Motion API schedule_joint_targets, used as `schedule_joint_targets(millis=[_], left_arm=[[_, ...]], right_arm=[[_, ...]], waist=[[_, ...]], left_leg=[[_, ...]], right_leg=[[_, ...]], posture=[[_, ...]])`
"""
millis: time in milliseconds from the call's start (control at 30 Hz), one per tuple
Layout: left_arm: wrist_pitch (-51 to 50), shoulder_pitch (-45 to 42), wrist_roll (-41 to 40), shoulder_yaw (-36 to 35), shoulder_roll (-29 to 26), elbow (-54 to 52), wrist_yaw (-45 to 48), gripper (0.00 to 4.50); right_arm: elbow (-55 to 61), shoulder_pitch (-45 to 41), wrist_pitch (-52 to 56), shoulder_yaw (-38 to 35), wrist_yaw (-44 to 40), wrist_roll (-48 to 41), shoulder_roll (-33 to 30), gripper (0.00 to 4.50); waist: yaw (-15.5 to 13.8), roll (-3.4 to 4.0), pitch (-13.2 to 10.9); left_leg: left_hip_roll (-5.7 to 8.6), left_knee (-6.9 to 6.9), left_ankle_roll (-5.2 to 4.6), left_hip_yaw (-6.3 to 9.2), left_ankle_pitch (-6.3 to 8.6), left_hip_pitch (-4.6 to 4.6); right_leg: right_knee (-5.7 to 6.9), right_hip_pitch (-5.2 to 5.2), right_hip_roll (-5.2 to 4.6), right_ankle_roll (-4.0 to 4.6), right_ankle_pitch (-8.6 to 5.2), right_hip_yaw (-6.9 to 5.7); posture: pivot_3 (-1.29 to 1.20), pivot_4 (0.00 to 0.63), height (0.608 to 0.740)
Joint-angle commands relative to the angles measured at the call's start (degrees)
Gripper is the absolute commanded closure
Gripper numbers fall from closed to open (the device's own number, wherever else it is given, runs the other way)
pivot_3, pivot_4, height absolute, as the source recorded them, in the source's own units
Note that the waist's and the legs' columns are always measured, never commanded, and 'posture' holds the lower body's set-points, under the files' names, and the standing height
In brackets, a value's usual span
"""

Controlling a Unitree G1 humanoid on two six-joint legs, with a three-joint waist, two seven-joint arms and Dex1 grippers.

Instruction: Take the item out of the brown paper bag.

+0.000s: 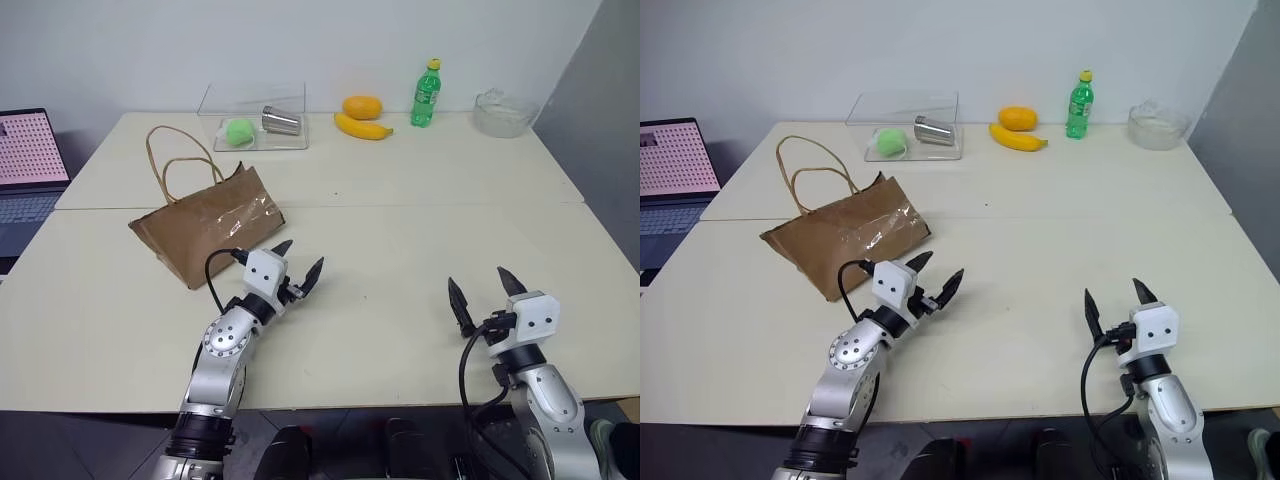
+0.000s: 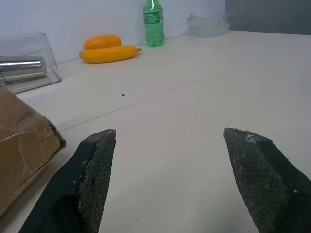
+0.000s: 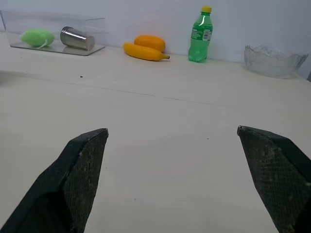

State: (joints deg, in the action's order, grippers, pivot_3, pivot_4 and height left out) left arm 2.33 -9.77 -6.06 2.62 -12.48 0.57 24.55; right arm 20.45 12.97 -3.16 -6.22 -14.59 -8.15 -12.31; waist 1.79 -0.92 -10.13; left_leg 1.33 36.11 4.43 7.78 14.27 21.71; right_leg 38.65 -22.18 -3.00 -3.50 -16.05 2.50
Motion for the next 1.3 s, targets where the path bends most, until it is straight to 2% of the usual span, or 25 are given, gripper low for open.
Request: schedule_joint_targets(millis=[33,733,900,1033,1167,1300], left_arm=[[-0.2,-0.3,-0.4,0.1,-0.3,-1.7,0.3,0.78],[-0.8,0.3,0.4,-0.6,-1.0,-3.4,-0.8,0.78],[-3.2,0.2,-0.9,-3.6,-3.3,-7.2,-1.3,0.78],[-7.3,2.0,-2.2,-6.1,-4.2,-13.8,-2.6,0.78],[-13.9,4.8,-8.1,-9.6,-4.7,-20.7,-2.2,0.78],[-18.9,9.0,-23.2,-18.1,-10.3,-24.9,6.8,0.78]], right_arm=[[2.6,-0.2,-0.6,-0.6,0.3,-0.5,0.1,0.00],[1.6,-2.0,-1.3,1.3,-1.9,1.2,-1.8,0.00],[3.4,-3.5,1.1,4.8,-6.6,-0.8,-3.9,0.00],[4.2,-7.9,4.7,7.2,-9.2,-4.1,-3.9,0.00],[4.7,-13.0,8.8,7.9,-10.9,-7.1,-4.2,0.00],[4.3,-19.0,13.9,8.9,-15.6,-11.4,-6.3,0.00]], waist=[[0.0,0.00,0.0],[0.0,0.00,0.0],[0.1,0.00,0.0],[0.1,-0.03,0.0],[0.0,-0.05,0.0],[0.2,-0.08,-0.1]], left_leg=[[0.00,0.00,0.00,0.00,0.00,0.00],[0.00,0.00,0.00,0.00,0.00,0.00],[-0.02,0.00,0.00,-0.01,0.00,0.00],[-0.01,0.00,0.00,0.00,0.00,0.01],[-0.03,0.00,0.00,0.04,0.00,0.03],[-0.05,-0.03,0.00,0.03,0.00,0.04]], right_leg=[[0.00,0.00,0.00,0.00,0.00,0.00],[-0.01,0.00,0.00,0.00,0.00,0.00],[0.00,-0.02,0.01,0.00,0.00,0.00],[-0.03,-0.01,0.00,0.00,0.00,0.01],[-0.05,-0.01,0.00,0.00,0.00,-0.01],[-0.03,-0.04,0.02,0.02,0.00,-0.03]], posture=[[0.00,0.150,0.740],[0.00,0.150,0.740],[0.00,0.150,0.740],[0.00,0.150,0.740],[0.00,0.150,0.740],[0.00,0.150,0.740]])
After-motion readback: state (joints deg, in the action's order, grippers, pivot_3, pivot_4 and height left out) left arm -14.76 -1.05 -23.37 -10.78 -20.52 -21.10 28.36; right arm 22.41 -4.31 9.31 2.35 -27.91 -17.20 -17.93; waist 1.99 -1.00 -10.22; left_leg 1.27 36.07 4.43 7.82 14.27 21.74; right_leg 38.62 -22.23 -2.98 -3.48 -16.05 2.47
